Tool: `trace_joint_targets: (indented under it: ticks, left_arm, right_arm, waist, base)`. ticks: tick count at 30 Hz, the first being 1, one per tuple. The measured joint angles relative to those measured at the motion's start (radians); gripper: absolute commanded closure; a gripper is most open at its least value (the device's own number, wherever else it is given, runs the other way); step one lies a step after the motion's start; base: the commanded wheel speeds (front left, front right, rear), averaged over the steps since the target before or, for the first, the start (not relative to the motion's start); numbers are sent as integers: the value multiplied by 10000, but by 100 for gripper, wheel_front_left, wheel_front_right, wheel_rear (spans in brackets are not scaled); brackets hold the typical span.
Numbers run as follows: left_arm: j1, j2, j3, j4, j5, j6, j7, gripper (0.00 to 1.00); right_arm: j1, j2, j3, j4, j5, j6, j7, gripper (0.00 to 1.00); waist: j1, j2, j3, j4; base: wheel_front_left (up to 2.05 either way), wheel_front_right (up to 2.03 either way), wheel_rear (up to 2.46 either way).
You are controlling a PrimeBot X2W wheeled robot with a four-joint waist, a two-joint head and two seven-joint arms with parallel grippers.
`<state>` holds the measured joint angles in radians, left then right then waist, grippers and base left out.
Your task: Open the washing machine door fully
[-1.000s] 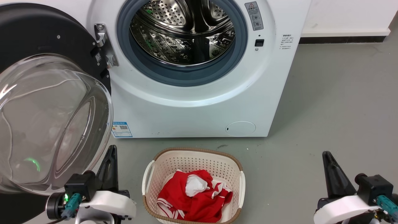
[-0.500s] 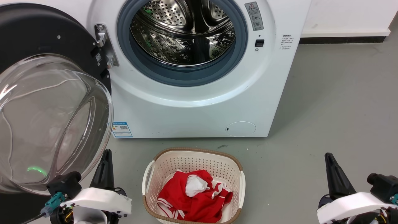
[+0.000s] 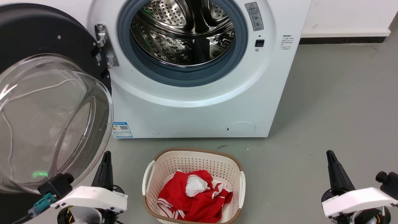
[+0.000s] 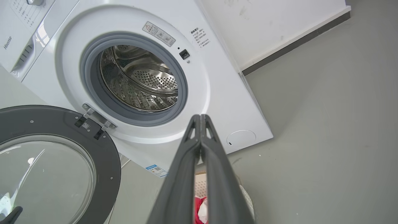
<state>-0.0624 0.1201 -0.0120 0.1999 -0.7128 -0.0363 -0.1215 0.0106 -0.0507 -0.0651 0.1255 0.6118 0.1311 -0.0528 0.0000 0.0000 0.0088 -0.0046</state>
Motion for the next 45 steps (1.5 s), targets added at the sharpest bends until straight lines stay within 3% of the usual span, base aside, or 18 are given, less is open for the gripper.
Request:
trace_joint_targets:
  ticks: [45]
  left_arm:
    - [-232, -384, 740, 259, -5137, -520, 1346, 100]
  right_arm:
    - [-669, -21, -230, 679, 5758, -2, 901, 100]
  waist:
    - [0, 0, -27, 22]
  base:
    - [0, 0, 0]
